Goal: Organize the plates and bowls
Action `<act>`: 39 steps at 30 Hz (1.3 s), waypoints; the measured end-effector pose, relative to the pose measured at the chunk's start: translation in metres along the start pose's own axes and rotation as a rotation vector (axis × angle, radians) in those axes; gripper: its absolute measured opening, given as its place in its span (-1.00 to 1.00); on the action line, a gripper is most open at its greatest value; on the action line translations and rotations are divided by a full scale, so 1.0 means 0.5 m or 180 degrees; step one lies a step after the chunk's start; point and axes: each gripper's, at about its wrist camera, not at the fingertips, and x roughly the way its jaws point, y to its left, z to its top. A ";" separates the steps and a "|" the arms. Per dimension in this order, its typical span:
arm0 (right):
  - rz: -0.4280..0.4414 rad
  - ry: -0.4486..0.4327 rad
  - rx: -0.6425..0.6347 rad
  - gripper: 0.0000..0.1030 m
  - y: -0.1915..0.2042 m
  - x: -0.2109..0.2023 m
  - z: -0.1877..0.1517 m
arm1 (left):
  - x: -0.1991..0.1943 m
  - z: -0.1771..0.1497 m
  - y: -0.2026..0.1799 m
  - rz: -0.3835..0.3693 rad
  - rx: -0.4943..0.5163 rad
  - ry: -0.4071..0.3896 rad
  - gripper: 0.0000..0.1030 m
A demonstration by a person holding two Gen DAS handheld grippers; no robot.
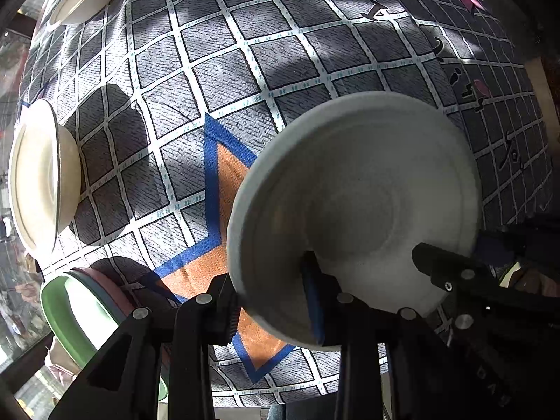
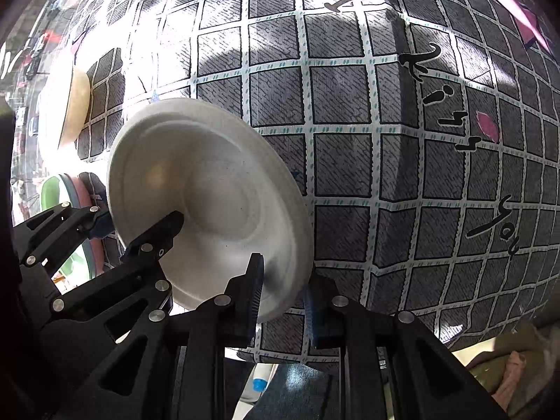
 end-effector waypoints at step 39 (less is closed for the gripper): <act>-0.0156 -0.0661 -0.0442 0.46 0.107 -0.247 0.105 | -0.201 -0.068 0.318 0.0193 -0.1221 -0.1111 0.55</act>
